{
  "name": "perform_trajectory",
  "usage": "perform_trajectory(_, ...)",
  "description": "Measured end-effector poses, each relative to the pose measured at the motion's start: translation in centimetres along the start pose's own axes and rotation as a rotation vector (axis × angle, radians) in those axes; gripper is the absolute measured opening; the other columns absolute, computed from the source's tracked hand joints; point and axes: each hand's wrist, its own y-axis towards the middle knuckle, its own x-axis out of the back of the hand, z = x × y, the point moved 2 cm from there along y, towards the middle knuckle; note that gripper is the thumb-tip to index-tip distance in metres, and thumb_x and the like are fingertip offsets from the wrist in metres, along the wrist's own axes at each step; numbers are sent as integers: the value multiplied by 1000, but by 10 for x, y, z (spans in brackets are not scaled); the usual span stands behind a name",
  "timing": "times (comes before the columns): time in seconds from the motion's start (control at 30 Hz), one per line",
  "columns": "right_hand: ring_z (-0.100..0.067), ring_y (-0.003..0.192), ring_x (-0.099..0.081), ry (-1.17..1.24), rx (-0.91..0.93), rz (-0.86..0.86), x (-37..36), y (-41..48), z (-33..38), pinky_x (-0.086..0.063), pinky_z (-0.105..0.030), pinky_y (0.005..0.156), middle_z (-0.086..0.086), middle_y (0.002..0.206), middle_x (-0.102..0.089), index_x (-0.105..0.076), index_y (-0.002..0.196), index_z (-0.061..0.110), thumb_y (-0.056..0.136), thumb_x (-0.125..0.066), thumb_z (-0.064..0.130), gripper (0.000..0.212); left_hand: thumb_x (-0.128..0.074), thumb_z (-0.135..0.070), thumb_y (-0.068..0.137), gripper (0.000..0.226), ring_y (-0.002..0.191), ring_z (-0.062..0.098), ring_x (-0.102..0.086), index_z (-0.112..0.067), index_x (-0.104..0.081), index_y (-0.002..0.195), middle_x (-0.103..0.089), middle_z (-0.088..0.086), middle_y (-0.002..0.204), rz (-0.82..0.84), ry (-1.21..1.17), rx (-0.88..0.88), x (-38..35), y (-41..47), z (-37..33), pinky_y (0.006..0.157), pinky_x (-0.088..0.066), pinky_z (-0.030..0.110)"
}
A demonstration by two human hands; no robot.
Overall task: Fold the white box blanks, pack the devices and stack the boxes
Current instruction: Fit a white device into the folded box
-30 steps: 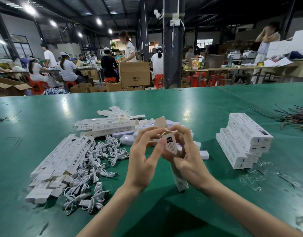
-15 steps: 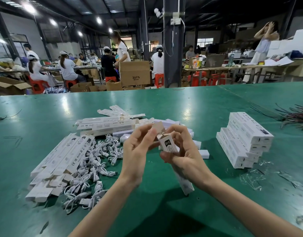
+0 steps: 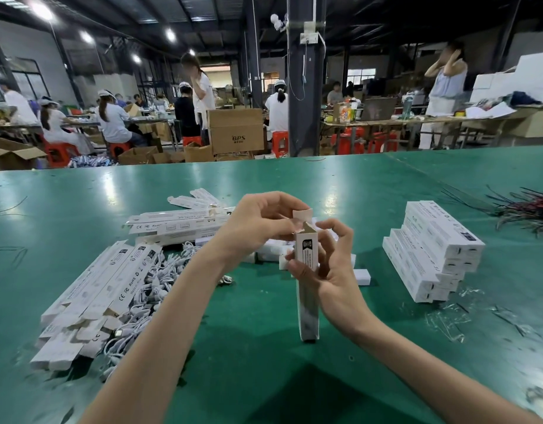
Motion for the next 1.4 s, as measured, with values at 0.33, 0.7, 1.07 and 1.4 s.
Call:
perform_trajectory(0.33, -30, 104, -61, -12, 54, -5, 3, -3, -10, -50, -47, 90, -13, 116, -51, -24, 132, 43, 89, -61, -1, 72, -68, -12, 86, 17, 86, 17, -69, -4, -71, 101, -72, 17, 99, 229, 102, 28, 4, 11, -7, 77, -55, 24)
perform_trajectory(0.7, -45, 103, -50, -34, 79, -26, 0, -9, -10, -46, -61, 81, -20, 113, -49, -27, 134, 39, 86, -63, 6, 69, -75, -11, 76, 12, 77, 23, -73, -2, -75, 84, -75, 15, 82, 161, 71, -42, 4, 5, -10, 71, -58, 24)
perform_trajectory(1.07, -46, 97, -51, -47, 101, -33, -1, -7, -8, -47, -63, 76, -21, 109, -50, -34, 126, 49, 85, -65, 6, 67, -75, -12, 75, 8, 69, 20, -73, -5, -74, 80, -74, 11, 75, 128, 106, -164, 0, 4, -8, 67, -58, 24)
perform_trajectory(1.4, -52, 91, -49, -65, 93, -47, 1, -7, -11, -43, -68, 75, -23, 110, -47, -32, 128, 43, 86, -62, 6, 63, -76, -11, 81, 7, 64, 22, -68, -5, -75, 80, -73, 4, 70, 39, 299, -267, -6, 5, -5, 68, -58, 38)
